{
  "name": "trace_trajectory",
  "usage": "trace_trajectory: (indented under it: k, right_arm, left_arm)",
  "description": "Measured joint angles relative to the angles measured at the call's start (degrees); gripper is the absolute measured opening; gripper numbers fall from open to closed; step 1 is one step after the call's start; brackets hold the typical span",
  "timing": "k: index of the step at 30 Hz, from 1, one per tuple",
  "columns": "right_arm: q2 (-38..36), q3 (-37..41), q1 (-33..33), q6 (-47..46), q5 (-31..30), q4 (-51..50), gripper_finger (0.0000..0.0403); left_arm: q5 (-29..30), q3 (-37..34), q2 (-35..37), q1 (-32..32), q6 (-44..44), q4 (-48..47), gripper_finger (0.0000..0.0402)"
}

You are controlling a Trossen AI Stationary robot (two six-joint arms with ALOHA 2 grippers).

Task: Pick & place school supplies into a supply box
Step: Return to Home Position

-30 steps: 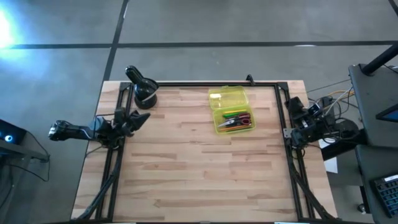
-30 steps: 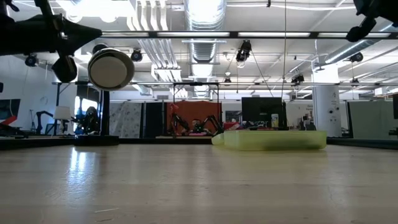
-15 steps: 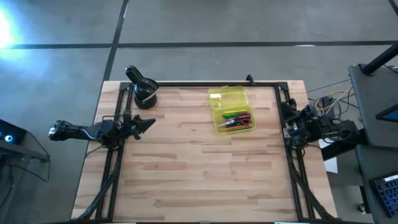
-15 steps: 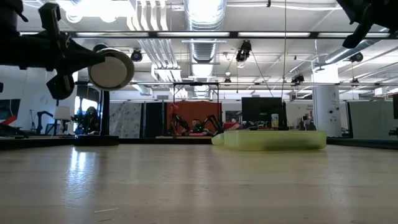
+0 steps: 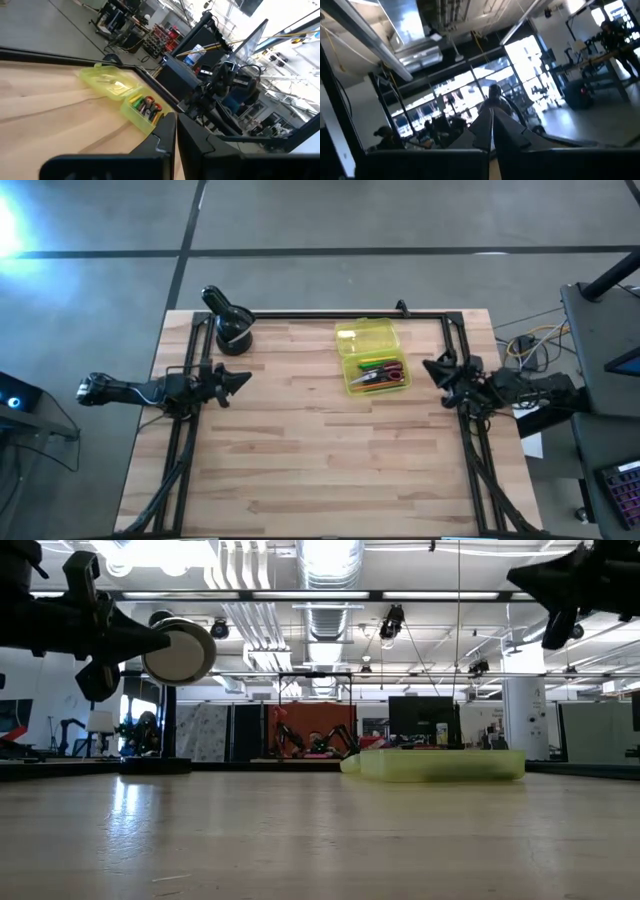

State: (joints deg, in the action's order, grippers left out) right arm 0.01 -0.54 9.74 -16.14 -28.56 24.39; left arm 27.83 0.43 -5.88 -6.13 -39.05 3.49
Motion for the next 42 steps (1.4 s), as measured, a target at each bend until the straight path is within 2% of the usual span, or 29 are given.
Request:
trace_trajectory:
  k: [16,22,29,35,42]
  right_arm:
    - [0.02,0.00,0.00,-7.64,0.42,-20.72,0.0008]
    - [2.57,-0.03,0.00,-4.63,1.68,-20.79,0.0008]
    - [10.73,-0.03,0.00,-1.10,1.76,-20.81,0.0008]
    - [17.12,-0.04,0.00,-3.33,1.77,-20.81,0.0008]
    - [19.53,-0.02,-0.02,-2.85,1.62,-20.79,0.0008]
  left_arm:
    - [0.07,0.00,-3.08,-0.02,0.07,-0.11,0.0000]
    - [0.07,-0.02,-5.34,-0.02,0.09,-0.17,0.0000]
    - [0.07,-0.02,-8.06,-0.02,0.09,-0.24,0.0000]
    - [0.07,-0.02,-9.48,0.00,0.07,-0.17,0.0000]
    - [0.09,-0.04,-9.50,0.00,0.07,0.70,0.0000]
